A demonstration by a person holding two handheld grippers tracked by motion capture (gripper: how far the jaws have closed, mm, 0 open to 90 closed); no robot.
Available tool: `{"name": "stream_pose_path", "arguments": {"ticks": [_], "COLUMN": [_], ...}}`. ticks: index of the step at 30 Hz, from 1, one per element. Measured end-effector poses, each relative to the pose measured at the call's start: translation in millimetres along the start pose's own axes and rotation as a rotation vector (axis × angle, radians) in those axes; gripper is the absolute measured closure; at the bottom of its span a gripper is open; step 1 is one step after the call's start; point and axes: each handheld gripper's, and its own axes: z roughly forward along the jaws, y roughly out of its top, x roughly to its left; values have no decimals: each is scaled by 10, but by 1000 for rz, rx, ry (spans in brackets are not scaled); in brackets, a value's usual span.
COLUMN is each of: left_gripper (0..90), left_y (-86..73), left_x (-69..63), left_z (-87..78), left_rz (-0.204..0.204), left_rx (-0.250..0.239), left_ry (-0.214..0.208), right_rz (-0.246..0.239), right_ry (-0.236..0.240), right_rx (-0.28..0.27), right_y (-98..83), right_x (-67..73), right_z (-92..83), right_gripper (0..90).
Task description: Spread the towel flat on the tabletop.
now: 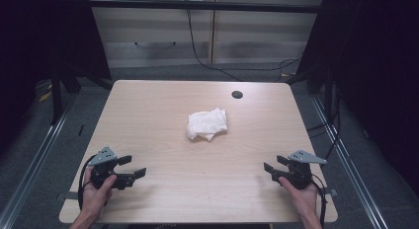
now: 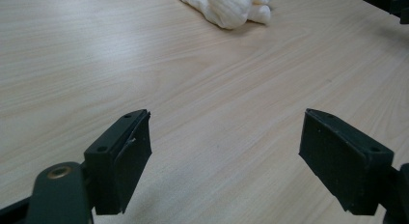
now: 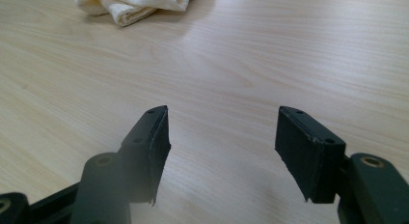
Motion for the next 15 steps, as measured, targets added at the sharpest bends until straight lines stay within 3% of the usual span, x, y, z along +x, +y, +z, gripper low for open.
{"name": "stream_pose_path", "arguments": {"ticks": [2, 6, 8, 15], "left_gripper": [183, 183, 176, 175], "left_y": [2, 2, 5, 8], "left_x": [6, 10, 19, 15], "left_z": [6, 23, 33, 51], "left_rz": [-5, -9, -15, -13], "left_rx": [-3, 0, -1, 12], "left_ry": [-4, -3, -8, -5], "right_rz": [25, 7, 23, 13], "right_ry": [23, 46, 80, 94], "right_rx": [10, 14, 19, 44], "right_y": [0, -1, 17, 27], "right_x": [11, 36, 51, 70], "right_z": [5, 18, 15, 48], "right_gripper": [362, 355, 346, 319]}}
